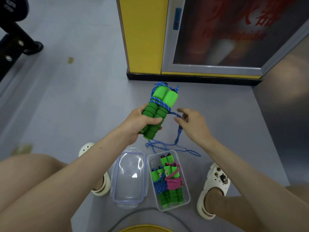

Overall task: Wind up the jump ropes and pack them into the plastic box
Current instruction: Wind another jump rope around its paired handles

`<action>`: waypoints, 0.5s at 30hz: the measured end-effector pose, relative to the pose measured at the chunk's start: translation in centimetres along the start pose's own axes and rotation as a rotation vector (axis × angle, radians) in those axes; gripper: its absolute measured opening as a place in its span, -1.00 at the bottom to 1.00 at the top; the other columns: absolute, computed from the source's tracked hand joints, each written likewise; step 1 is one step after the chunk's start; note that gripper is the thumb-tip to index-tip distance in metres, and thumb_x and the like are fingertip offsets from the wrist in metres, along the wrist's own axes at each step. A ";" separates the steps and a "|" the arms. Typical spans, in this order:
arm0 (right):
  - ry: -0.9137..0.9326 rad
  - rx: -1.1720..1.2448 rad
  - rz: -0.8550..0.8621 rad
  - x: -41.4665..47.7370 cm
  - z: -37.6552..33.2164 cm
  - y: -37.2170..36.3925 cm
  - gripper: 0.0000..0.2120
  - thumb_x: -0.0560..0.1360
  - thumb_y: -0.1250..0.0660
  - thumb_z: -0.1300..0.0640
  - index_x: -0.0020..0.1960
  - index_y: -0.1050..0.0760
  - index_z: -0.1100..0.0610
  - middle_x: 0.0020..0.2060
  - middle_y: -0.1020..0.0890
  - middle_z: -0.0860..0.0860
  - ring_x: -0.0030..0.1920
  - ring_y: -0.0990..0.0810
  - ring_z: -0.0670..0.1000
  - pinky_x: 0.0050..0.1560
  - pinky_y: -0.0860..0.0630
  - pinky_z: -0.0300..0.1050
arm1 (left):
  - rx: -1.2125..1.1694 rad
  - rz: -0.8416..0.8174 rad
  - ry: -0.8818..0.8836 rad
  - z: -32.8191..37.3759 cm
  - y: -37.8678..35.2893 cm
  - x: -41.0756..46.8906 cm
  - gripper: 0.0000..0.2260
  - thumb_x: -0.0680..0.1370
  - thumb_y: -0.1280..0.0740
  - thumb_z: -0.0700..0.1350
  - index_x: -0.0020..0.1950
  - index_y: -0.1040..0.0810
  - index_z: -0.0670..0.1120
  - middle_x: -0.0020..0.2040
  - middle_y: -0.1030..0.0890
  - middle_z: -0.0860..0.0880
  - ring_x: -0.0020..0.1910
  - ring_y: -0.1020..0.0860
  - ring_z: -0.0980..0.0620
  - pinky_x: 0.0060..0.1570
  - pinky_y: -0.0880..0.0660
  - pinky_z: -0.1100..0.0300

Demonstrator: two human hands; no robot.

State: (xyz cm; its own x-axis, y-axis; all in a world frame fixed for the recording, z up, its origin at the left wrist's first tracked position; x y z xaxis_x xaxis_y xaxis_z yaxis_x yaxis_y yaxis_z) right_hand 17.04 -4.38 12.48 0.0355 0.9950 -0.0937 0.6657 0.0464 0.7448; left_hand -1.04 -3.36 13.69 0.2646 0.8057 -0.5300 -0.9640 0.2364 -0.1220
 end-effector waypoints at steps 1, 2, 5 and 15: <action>0.008 0.017 -0.003 0.0 0.0 -0.1 -0.76 0.52 -0.33 0.09 0.16 -0.53 0.14 -0.20 -0.53 0.03 -0.17 -0.47 0.01 -0.20 -0.27 -0.20 | -0.026 -0.042 0.009 0.1 0.0 -0.1 -0.63 0.46 -0.40 -0.32 0.24 -0.51 -0.09 -0.01 -0.66 -0.15 -0.16 -0.66 -0.10 -0.22 -0.57 0.14; 0.029 0.028 -0.013 -0.1 -0.1 -0.2 -0.79 0.51 -0.34 0.09 0.11 -0.53 0.12 -0.17 -0.56 0.03 -0.16 -0.50 0.00 -0.19 -0.34 -0.16 | -0.044 -0.083 0.016 0.2 -0.1 -0.2 -0.64 0.47 -0.39 -0.31 0.24 -0.51 -0.11 -0.01 -0.66 -0.15 -0.15 -0.66 -0.10 -0.19 -0.58 0.14; 0.075 0.118 -0.035 0.1 -0.7 -0.4 -0.90 0.48 -0.37 0.16 -0.04 -0.60 0.16 -0.13 -0.63 0.06 -0.11 -0.57 0.01 -0.09 -0.46 -0.11 | -0.044 -0.168 0.020 0.1 -0.6 -0.5 -0.64 0.47 -0.38 -0.32 0.25 -0.50 -0.15 -0.02 -0.65 -0.17 -0.13 -0.65 -0.13 -0.10 -0.60 0.08; -0.039 0.545 -0.187 -0.3 -2.1 -0.7 -0.79 0.45 -0.26 0.49 -0.18 -0.55 0.22 -0.42 -0.62 -0.06 -0.38 -0.56 -0.15 -0.32 -0.53 -0.28 | -0.097 -0.310 0.043 0.1 -1.3 -1.1 -0.55 0.39 -0.40 -0.30 0.28 -0.49 -0.19 0.02 -0.64 -0.20 -0.11 -0.65 -0.12 -0.05 -0.61 0.09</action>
State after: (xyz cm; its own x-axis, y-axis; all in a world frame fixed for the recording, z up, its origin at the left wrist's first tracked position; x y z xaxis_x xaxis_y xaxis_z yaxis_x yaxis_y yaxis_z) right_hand 15.02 -4.56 13.37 -0.0992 0.9698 -0.2228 0.9507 0.1585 0.2665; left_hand -0.03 -4.48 14.53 0.5468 0.6792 -0.4896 -0.8361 0.4123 -0.3619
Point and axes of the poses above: each hand's wrist, its own x-axis towards the middle knuckle, its own y-axis out of the back of the hand, z = x × y, the point moved 2 cm from there along x, towards the middle knuckle
